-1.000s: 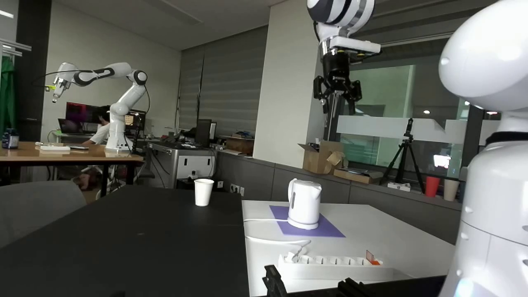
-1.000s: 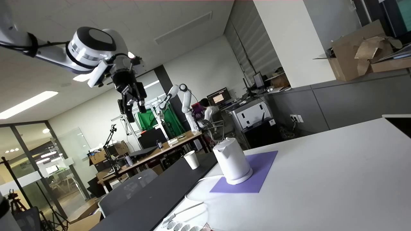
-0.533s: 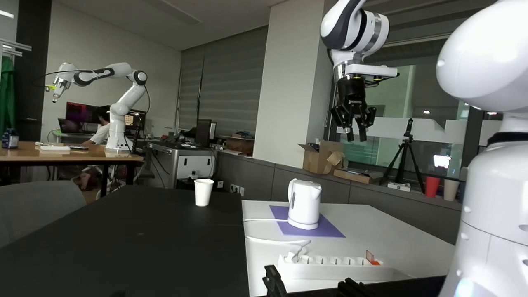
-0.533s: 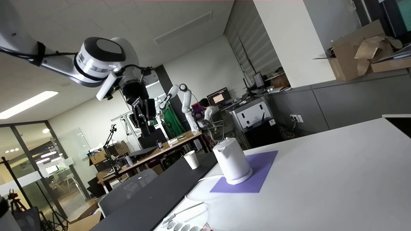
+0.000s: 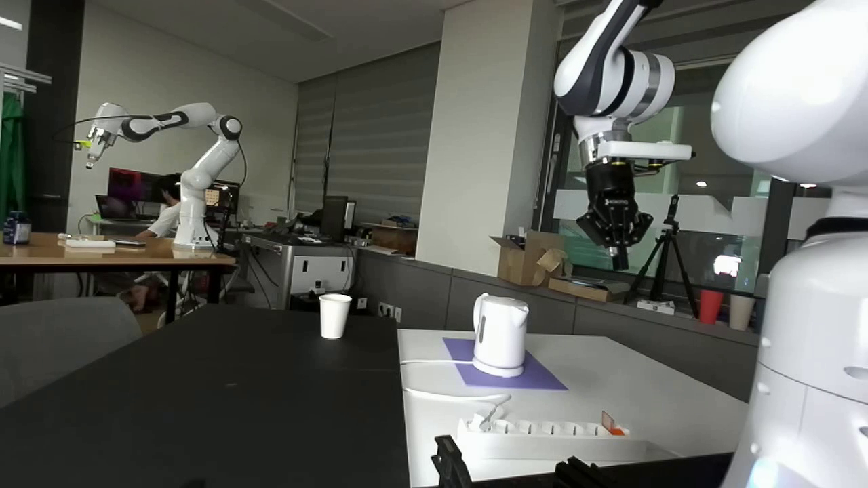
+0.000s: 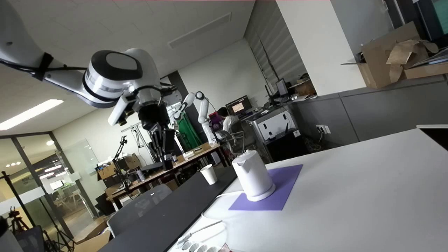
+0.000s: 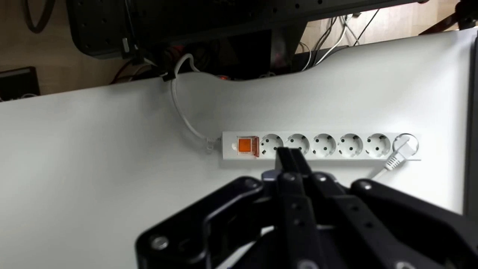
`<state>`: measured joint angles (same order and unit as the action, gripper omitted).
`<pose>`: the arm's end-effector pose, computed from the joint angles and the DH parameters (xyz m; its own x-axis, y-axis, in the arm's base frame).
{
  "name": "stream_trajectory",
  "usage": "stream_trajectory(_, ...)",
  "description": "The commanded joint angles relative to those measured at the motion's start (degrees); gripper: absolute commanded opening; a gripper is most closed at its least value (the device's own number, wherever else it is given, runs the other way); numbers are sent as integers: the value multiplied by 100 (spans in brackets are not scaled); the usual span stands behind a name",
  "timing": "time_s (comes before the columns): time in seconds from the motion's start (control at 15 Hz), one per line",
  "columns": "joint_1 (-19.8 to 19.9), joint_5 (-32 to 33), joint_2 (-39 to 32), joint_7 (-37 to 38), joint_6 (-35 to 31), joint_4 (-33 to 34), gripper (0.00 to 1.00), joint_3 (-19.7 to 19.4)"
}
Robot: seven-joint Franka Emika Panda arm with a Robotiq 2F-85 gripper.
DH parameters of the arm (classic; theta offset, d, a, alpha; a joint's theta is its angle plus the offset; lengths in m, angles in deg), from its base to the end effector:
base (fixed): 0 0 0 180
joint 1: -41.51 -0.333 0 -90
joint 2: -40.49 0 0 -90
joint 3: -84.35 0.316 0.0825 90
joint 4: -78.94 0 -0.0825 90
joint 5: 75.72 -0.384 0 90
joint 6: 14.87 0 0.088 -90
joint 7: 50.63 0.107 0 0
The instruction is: Press the main switch on the adapter cord
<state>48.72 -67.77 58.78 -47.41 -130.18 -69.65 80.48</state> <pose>0.3746 -0.0807 0.3474 0.9509 -0.1739 -0.2560 -0.1531 -0.9832 0.0990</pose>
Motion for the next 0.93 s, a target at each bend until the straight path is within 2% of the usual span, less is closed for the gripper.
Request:
stream_trajectory(0.0,154,143,73,179,-196,-353,0,-104)
stream_trajectory(0.2,285,199,-104,134,-49,-436,0,-184)
stream_trajectory(0.87,254,125,-144,21,-102,-441,1,-205)
